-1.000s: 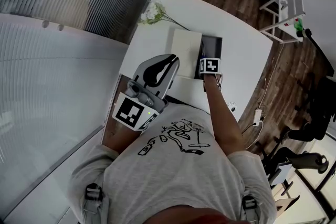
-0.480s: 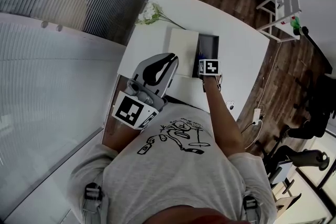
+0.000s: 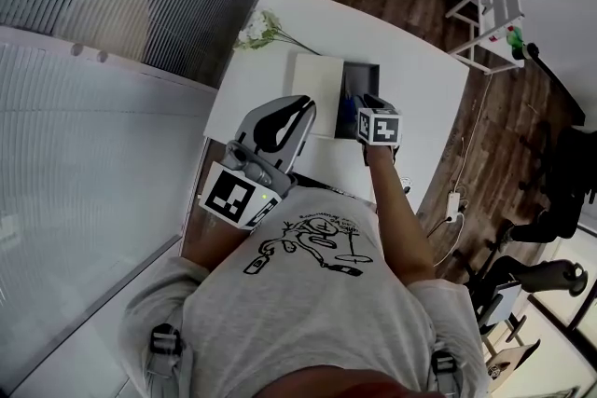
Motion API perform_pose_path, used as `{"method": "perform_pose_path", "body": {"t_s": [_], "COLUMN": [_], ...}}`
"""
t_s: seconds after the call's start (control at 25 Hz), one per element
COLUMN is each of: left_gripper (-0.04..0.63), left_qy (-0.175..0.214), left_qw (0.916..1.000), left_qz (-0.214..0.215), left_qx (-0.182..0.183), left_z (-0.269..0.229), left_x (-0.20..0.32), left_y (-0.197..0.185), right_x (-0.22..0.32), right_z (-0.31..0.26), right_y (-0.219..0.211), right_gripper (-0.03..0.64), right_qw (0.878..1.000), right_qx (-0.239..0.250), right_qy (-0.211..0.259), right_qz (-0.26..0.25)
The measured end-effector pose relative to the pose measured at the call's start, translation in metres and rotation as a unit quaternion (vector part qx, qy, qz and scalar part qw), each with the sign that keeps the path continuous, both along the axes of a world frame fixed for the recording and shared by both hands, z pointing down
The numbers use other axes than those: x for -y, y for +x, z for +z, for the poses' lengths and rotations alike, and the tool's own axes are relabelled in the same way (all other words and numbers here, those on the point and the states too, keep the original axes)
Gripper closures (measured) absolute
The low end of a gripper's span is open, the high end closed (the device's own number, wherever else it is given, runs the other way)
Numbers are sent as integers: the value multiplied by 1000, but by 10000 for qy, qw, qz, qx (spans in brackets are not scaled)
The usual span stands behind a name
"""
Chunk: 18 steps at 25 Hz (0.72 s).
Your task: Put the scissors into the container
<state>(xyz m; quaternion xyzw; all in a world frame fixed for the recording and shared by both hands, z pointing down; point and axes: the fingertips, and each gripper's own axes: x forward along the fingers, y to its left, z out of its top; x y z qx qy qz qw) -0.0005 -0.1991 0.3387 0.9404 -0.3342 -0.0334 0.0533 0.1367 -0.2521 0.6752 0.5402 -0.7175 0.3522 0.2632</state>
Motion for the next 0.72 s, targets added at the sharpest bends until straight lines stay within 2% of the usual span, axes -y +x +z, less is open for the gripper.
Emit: {"method": "perform_pose_path", "body": {"t_s": [0.28,0.52,0.72], "left_gripper": [557,558,558], "left_qy": [95,157,220], "left_qw": [9999,9998,9996], "left_qz": [34,62,138], "left_qx": [-35,-55,-73], "left_z": [-5,-10,-14], "left_x": [-3,-4,-4], "left_y": [4,10,18], "right_x": [3,-9,-25], "right_z": [-79,-148,-194], "right_y": [10,15,23], "right_gripper": [554,571,578], "right_qw": [9940,9790,9667], "right_qx": [-144,-370,-422], "right_qy": [1068,1951,2467], "right_qz": [-213,-455,-528]}}
